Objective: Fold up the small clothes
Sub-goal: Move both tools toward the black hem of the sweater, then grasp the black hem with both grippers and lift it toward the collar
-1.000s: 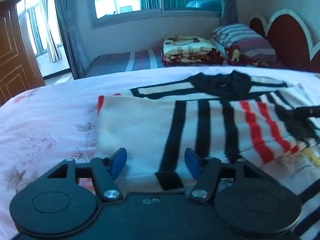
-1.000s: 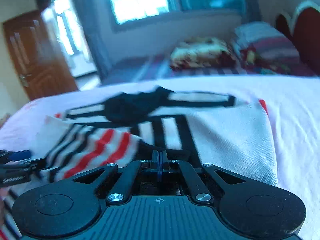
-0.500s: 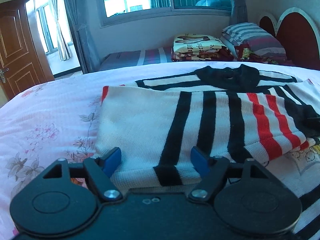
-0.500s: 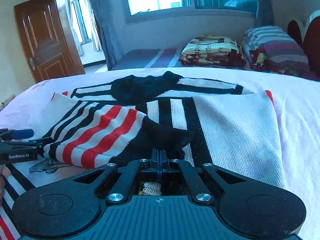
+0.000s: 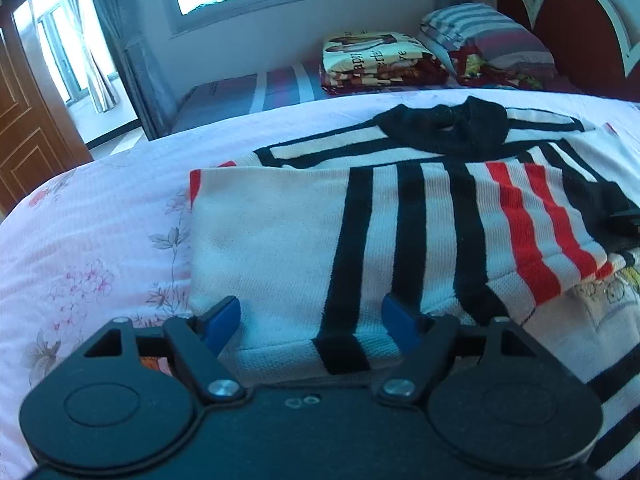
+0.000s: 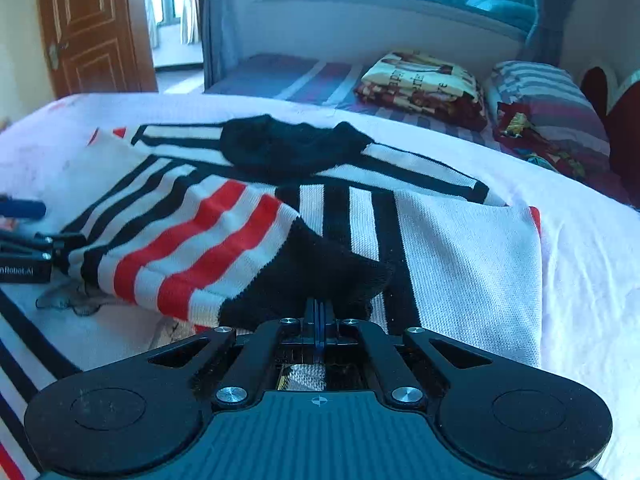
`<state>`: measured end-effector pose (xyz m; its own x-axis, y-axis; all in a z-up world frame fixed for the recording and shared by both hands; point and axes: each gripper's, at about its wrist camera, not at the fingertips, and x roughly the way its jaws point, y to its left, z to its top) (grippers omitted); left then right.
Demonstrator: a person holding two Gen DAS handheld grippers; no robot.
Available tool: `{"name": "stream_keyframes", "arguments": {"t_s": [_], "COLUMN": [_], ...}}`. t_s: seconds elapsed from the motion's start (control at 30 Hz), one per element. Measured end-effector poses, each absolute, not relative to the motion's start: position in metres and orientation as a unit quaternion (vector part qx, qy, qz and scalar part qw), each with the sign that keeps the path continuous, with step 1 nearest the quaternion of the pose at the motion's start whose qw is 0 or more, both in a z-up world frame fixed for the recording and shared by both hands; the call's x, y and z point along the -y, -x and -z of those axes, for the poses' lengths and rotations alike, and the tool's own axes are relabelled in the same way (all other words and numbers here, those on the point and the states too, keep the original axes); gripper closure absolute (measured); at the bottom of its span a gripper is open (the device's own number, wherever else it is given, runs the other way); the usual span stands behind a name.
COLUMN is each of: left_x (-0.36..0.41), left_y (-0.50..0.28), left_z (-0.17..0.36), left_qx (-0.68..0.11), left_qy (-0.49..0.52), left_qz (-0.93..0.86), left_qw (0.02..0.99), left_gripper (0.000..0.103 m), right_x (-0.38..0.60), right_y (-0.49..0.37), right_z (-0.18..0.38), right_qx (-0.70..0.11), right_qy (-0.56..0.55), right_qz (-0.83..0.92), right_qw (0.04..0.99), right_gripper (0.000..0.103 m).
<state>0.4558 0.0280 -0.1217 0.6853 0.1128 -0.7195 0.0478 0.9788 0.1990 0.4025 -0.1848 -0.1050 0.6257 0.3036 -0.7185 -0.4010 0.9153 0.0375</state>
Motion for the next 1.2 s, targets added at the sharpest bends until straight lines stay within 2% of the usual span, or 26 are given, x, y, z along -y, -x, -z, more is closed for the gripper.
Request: {"name": "stream_keyframes", "arguments": {"t_s": [0.2,0.3,0.33,0.37,0.4,0.43,0.47,0.57,0.6,0.67,0.7,0.77,0.8,0.9,1.07,1.2], "left_x": [-0.045,-0.058,-0.065,-0.072,-0.079,-0.085,-0.091,-0.114,-0.121,-0.136,-0.141,-0.151,-0.154,-0.156,-0.151,-0.148], "left_y": [-0.440,-0.407,-0.393,-0.379,-0.360,-0.343,-0.322,-0.263,-0.242,-0.207,-0.193,-0.178,-0.174,-0.169,-0.180,-0.193], "left_z": [0.111,0.094,0.092,0.093,0.096,0.099,0.102,0.114,0.117,0.115,0.114,0.112,0.111,0.111,0.128,0.132], "left_qx": [-0.395,-0.362,-0.362,-0.368,-0.372,-0.373,-0.377,-0.405,-0.404,-0.403,-0.408,-0.423,-0.428,-0.426,-0.430,-0.436], "left_qy": [-0.065,-0.043,-0.030,-0.021,-0.016,-0.011,-0.005,0.031,0.046,0.081,0.096,0.140,0.163,0.205,0.255,0.293], "left_qz": [-0.004,0.004,0.005,0.006,0.002,-0.001,-0.004,0.004,0.006,0.012,0.017,0.043,0.058,0.095,0.110,0.129], "left_qw": [0.916,0.931,0.932,0.929,0.928,0.928,0.926,0.914,0.914,0.912,0.908,0.894,0.887,0.876,0.859,0.841], "left_gripper": [0.025,0.022,0.022,0.022,0.022,0.023,0.029,0.065,0.073,0.075,0.074,0.063,0.056,0.039,0.040,0.040], "right_x": [0.186,0.211,0.222,0.232,0.243,0.253,0.262,0.291,0.301,0.322,0.331,0.340,0.343,0.355,0.369,0.371], "right_y": [-0.396,-0.370,-0.359,-0.346,-0.330,-0.311,-0.293,-0.242,-0.226,-0.194,-0.181,-0.157,-0.148,-0.128,-0.114,-0.116], "right_z": [0.099,0.081,0.078,0.077,0.076,0.076,0.075,0.080,0.081,0.085,0.089,0.092,0.095,0.103,0.122,0.130], "right_qx": [-0.398,-0.366,-0.365,-0.365,-0.355,-0.337,-0.332,-0.348,-0.354,-0.369,-0.378,-0.400,-0.408,-0.417,-0.433,-0.432], "right_qy": [0.068,-0.004,-0.028,-0.045,-0.059,-0.069,-0.072,-0.090,-0.101,-0.133,-0.157,-0.190,-0.205,-0.260,-0.346,-0.360], "right_qz": [-0.184,-0.179,-0.184,-0.178,-0.171,-0.167,-0.169,-0.161,-0.157,-0.141,-0.136,-0.131,-0.131,-0.122,-0.120,-0.134], "right_qw": [0.896,0.913,0.912,0.913,0.917,0.924,0.925,0.919,0.916,0.909,0.902,0.887,0.880,0.862,0.824,0.816], "right_gripper": [0.103,0.103,0.095,0.055,0.033,0.020,0.020,0.021,0.024,0.039,0.040,0.055,0.057,0.057,0.057,0.057]}}
